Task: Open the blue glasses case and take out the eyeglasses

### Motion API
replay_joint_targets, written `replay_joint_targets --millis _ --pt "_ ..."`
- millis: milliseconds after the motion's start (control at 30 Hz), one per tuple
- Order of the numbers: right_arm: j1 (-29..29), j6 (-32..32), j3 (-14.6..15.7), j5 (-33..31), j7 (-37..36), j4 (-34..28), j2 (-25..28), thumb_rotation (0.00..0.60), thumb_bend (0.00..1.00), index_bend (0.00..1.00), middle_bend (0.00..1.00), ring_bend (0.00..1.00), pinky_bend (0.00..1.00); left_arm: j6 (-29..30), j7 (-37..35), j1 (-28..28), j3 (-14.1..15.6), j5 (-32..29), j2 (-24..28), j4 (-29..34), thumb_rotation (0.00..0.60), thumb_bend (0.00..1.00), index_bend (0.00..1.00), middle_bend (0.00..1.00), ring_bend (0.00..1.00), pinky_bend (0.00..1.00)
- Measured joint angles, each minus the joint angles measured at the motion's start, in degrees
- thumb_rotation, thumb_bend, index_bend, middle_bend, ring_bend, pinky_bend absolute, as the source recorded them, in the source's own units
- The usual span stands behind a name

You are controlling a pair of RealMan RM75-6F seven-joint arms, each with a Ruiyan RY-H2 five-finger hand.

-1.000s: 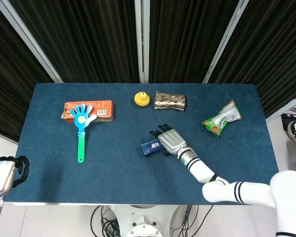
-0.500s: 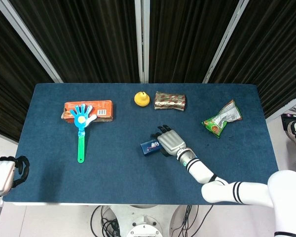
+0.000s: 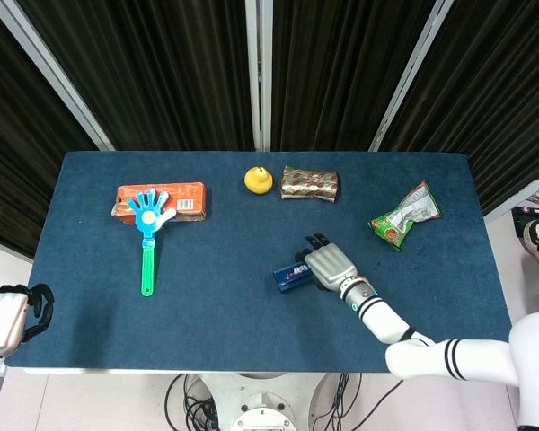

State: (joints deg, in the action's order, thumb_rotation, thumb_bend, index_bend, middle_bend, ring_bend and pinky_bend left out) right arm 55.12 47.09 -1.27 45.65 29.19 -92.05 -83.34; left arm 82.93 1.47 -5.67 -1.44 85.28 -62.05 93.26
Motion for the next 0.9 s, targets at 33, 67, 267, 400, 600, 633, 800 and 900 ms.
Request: replay_joint_targets --millis 33,67,267,400,600,633,800,900 --pt "-0.3 0.2 0.4 -0.4 0.2 -0.9 0.9 0.600 0.70 0.29 0.30 0.01 0.00 0.0 0.0 0.0 0.0 0.0 0.0 0.0 0.600 0.36 0.69 0.69 0.52 0.48" --pt "-0.5 0.3 0.6 -0.8 0.3 -1.6 1.6 0.600 0.70 0.30 0.30 0.01 0.00 0.0 -0.1 0.0 0.0 0.1 0.0 0.0 0.600 0.36 0.69 0.69 0.52 0.48" --pt "-0.1 0.5 -0.1 -4.7 0.9 -2.1 2.7 0.600 0.62 0.29 0.30 0.01 0.00 0.1 0.2 0.0 0.0 0.0 0.0 0.0 0.600 0.36 0.69 0.69 0.52 0.48" --pt "1.1 -0.1 -1.8 -6.2 0.7 1.2 0.9 0.600 0.45 0.15 0.24 0.00 0.00 0.2 0.6 0.0 -0.1 -0.1 -0.2 -0.1 0.600 0.36 0.69 0.69 0.52 0.48" --pt "2.7 -0.2 -4.7 -7.6 -0.2 8.8 -3.6 0.600 0.26 0.00 0.08 0.00 0.00 0.4 0.8 0.1 -0.2 -0.2 -0.5 -0.2 0.600 0.36 0.69 0.69 0.52 0.48" --pt "2.7 0.2 -5.2 -7.1 -0.7 9.5 -4.2 0.600 0.23 0.00 0.06 0.00 0.00 0.4 0.8 0.1 -0.2 -0.3 -0.5 -0.3 0.600 0.36 0.69 0.69 0.52 0.48" --pt "0.9 1.9 -5.3 -2.0 -3.6 6.9 -2.7 0.600 0.14 0.00 0.03 0.00 0.00 0.3 0.7 0.1 -0.2 -0.2 -0.4 -0.2 0.600 0.36 0.69 0.69 0.52 0.48" --pt "-1.2 3.1 -4.6 3.1 -6.4 3.0 -0.4 0.600 0.06 0.00 0.03 0.00 0.00 0.3 0.6 0.1 -0.1 -0.1 -0.3 -0.1 0.600 0.36 0.69 0.69 0.52 0.48"
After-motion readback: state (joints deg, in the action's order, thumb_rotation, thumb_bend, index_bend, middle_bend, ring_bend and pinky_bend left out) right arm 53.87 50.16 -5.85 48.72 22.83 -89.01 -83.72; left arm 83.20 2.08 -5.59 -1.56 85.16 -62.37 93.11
